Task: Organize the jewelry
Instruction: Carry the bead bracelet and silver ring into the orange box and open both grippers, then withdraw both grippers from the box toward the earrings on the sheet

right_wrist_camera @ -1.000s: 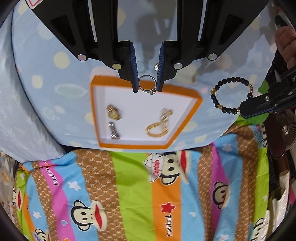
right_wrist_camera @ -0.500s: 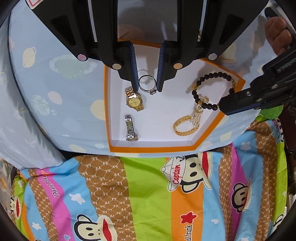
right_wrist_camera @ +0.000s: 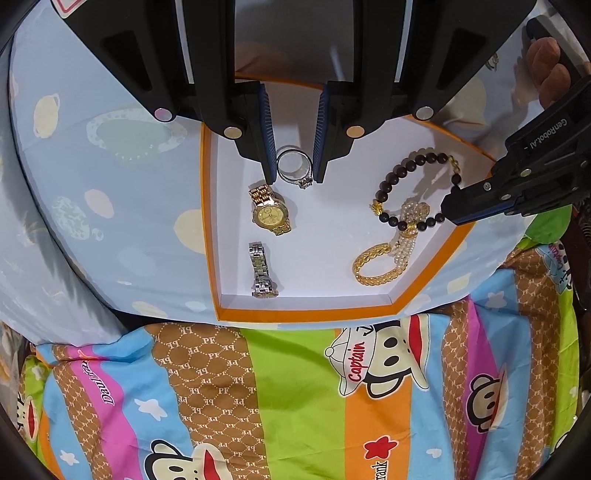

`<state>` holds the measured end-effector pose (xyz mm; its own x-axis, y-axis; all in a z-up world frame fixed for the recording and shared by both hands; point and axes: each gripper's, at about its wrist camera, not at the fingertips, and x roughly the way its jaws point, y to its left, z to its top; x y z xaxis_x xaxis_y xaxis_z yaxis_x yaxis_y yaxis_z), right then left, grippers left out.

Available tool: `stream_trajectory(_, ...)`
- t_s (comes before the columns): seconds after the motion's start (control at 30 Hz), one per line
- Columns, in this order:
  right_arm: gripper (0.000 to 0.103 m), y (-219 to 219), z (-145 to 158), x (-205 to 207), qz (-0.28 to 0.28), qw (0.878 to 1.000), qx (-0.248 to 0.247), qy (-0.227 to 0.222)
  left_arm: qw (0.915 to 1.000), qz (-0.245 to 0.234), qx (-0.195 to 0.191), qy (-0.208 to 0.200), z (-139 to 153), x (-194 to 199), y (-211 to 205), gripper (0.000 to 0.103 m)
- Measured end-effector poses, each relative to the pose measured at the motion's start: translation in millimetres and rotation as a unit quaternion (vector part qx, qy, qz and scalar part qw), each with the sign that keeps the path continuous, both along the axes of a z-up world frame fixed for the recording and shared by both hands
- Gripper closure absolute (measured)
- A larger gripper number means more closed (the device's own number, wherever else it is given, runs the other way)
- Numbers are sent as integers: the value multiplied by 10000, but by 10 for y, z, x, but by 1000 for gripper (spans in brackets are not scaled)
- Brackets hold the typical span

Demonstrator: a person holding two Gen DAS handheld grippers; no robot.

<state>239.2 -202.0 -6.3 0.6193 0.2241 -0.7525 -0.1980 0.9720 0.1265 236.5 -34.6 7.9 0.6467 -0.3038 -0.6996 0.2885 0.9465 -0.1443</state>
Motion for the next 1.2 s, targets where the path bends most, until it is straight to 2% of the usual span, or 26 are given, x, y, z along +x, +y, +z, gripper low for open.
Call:
stream_trajectory(0.03, 84, 2, 1, -1, -3, 10000, -7, -7, 10000, 32, 44, -14, -5, -3, -3, 90)
stream_trajectory(0.1, 83, 3, 0, -3, -7, 10000, -11, -11, 9999, 106, 112, -63, -10, -14, -4, 72)
stream_trajectory(0.17, 83, 1, 1, -7, -7, 10000, -6, -15, 9995, 194, 178, -162, 9, -32, 3, 61)
stream_trajectory(0.27, 82, -7, 8, -12, -17, 10000, 11, -37, 9985, 347, 253, -337, 45, -54, 31, 51)
stream_trajectory(0.6, 74, -34, 61, -50, -62, 9997, 60, -215, 9953, 882, 106, -383, 72, 16, 234, 51)
stream_trajectory(0.9, 74, -43, 81, -73, -90, 9995, 41, -296, 9952, 850, 217, -441, 74, -11, 209, 51)
stream_trajectory(1.2, 74, -73, 161, -216, -180, 9988, -49, -451, 9943, 950, 74, -468, 203, -122, 337, 51)
